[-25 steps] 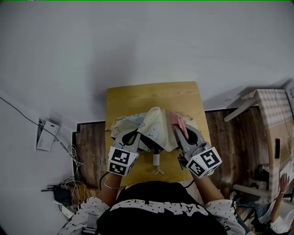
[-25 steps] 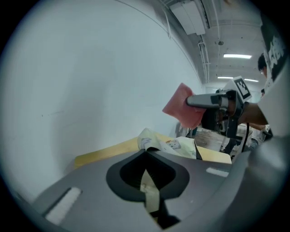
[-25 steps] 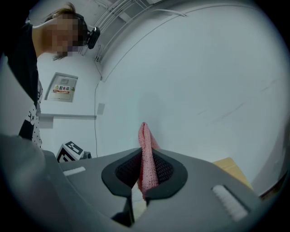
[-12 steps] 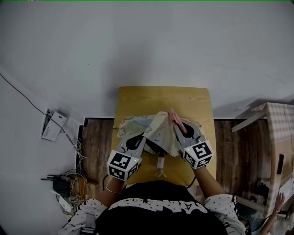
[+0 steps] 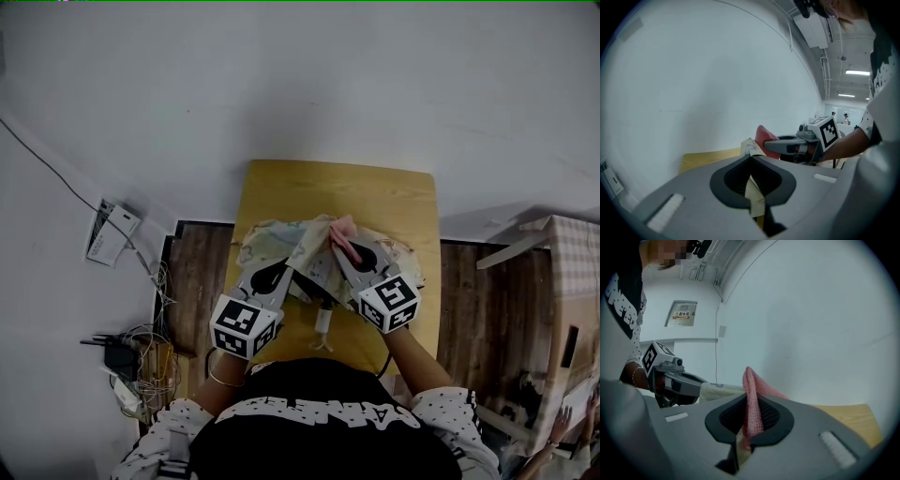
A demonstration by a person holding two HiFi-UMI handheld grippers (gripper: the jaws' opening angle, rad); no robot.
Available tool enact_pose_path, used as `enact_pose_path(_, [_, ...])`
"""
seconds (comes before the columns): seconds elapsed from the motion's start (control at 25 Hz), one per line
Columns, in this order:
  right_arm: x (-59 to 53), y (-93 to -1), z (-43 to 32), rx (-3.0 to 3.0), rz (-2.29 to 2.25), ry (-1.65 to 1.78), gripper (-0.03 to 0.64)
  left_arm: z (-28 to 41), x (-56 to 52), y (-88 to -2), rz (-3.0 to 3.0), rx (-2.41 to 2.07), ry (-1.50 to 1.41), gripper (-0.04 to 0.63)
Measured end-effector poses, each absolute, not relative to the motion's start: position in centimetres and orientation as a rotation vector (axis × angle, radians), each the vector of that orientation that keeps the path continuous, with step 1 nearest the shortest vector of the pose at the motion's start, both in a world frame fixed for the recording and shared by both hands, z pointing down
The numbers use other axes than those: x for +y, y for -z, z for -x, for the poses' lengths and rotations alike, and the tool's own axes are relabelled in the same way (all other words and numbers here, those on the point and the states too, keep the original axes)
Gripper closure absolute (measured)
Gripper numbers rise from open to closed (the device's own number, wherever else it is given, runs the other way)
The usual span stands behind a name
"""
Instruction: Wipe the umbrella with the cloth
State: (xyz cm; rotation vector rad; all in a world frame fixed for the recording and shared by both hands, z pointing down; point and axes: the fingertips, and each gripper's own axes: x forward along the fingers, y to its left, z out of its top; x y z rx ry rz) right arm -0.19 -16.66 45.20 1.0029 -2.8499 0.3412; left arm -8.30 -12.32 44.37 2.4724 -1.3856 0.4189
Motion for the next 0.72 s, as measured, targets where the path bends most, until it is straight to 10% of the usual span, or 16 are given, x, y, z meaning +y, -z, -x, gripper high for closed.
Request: enact_pose_path(0.72, [-10.8, -45.2, 5.1, -2.951, -0.626, -0.382, 0.583, 8.6, -11.6, -44.0, -2.451, -1.466, -0.429, 0.595])
